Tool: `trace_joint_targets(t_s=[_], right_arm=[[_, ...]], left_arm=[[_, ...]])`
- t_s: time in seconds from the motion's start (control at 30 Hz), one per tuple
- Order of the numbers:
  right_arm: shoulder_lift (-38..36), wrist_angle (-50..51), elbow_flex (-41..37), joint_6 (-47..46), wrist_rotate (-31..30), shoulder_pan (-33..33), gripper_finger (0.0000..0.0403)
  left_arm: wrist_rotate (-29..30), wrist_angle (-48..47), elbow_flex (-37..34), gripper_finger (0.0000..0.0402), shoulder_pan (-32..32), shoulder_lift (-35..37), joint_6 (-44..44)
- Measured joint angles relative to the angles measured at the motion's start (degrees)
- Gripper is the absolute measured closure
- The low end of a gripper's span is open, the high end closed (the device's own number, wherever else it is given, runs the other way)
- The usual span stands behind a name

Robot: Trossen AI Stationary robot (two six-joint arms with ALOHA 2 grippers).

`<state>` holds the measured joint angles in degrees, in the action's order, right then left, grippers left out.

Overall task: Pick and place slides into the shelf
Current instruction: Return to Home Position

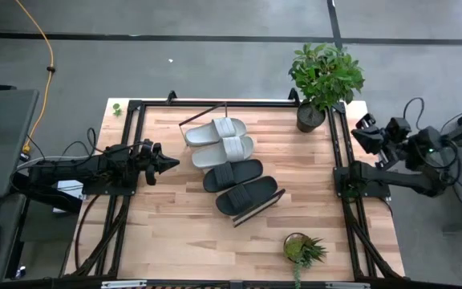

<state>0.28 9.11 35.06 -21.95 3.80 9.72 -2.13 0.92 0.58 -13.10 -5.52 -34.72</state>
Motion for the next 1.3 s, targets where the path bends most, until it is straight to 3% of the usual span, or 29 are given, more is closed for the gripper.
trace_joint_targets(t_s=[0.1, 0.23, 0.43, 0.6, 0.77, 1.03, 1.3], right_arm=[[0.6, -4.9, -2.2, 3.0, -0.5, 0.0, 0.0403], [0.0, -6.4, -6.1, 7.6, -5.5, 0.0, 0.0403], [0.0, -14.0, -11.5, 8.7, -4.2, 0.0, 0.0403], [0.0, -16.6, -16.0, 6.5, -4.2, 0.0, 0.0403], [0.0, -29.4, -22.7, 3.2, -4.0, 0.0, 0.0403], [0.1, -43.8, -34.5, -9.8, -0.6, 0.0, 0.0403], [0.5, -42.2, -34.5, -11.2, 0.0, -0.2, 0.0403]], left_arm=[[0.1, 0.0, 0.0, 0.0401, 0.0, 0.0, 0.0], [0.1, -0.1, 0.0, 0.0401, 0.0, 0.0, 0.0], [0.1, -0.1, 0.0, 0.0401, 0.0, 0.0, 0.0], [0.2, -0.1, 0.0, 0.0401, 0.0, 0.0, 0.0], [0.2, -0.1, 0.0, 0.0401, 0.0, 0.0, 0.0], [0.2, -0.1, 0.0, 0.0401, 0.0, 0.0, 0.0], [0.2, -0.1, 0.0, 0.0401, 0.0, 0.0, 0.0]])
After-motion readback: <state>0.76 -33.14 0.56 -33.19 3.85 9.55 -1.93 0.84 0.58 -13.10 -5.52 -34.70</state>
